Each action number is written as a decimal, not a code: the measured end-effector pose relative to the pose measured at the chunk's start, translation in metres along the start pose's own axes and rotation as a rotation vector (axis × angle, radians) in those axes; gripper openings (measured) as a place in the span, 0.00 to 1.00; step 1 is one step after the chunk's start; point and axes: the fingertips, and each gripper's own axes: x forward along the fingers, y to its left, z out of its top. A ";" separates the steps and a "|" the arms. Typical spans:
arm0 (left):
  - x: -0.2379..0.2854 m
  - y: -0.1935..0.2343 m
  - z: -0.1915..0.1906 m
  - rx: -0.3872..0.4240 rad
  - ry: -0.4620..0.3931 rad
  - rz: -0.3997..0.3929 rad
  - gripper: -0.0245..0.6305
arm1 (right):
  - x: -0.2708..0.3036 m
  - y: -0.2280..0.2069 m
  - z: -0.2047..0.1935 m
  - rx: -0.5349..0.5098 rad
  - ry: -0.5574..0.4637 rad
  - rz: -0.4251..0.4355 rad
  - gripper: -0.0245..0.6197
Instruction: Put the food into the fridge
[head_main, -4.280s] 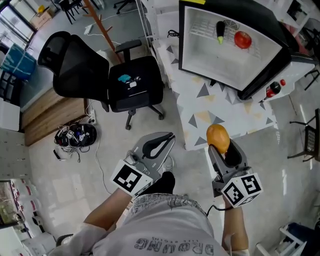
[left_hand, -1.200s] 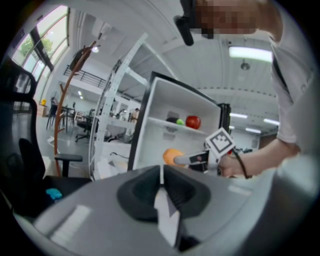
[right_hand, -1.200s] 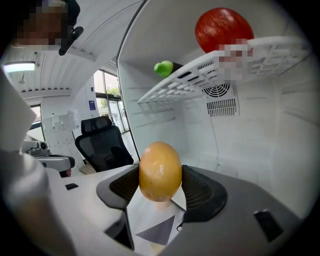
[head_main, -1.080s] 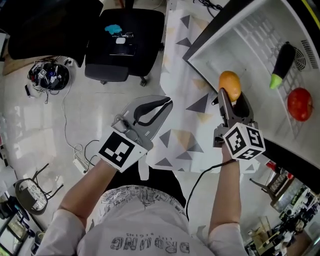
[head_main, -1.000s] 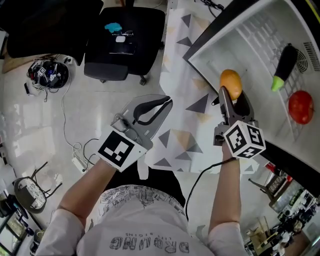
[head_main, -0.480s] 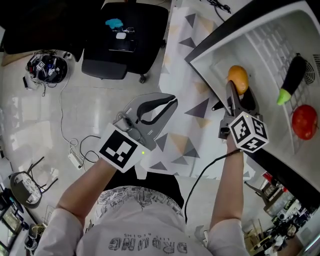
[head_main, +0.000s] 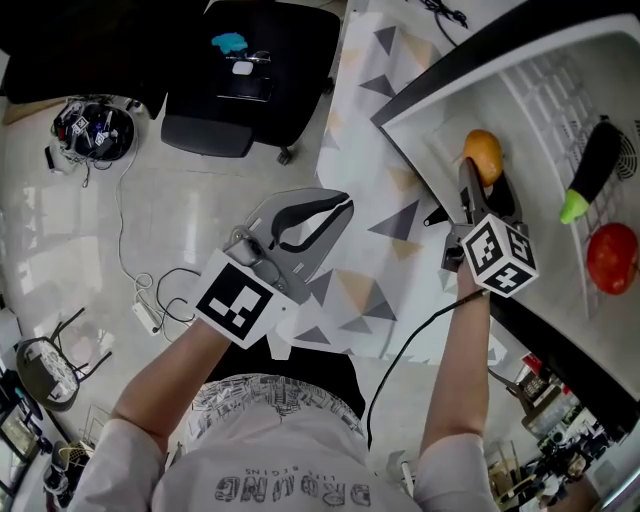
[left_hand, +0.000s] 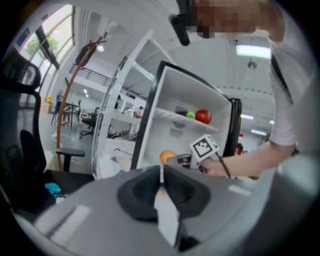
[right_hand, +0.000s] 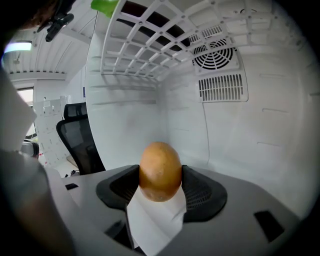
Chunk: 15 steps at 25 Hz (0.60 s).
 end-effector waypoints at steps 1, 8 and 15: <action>0.000 0.000 -0.001 0.000 0.001 0.001 0.07 | 0.002 -0.001 -0.001 -0.007 0.003 -0.003 0.45; 0.002 0.001 -0.002 0.002 -0.001 0.004 0.07 | 0.018 -0.014 -0.003 -0.029 0.019 -0.036 0.45; 0.004 0.004 -0.006 -0.009 0.006 0.010 0.07 | 0.027 -0.022 -0.003 -0.053 0.031 -0.060 0.45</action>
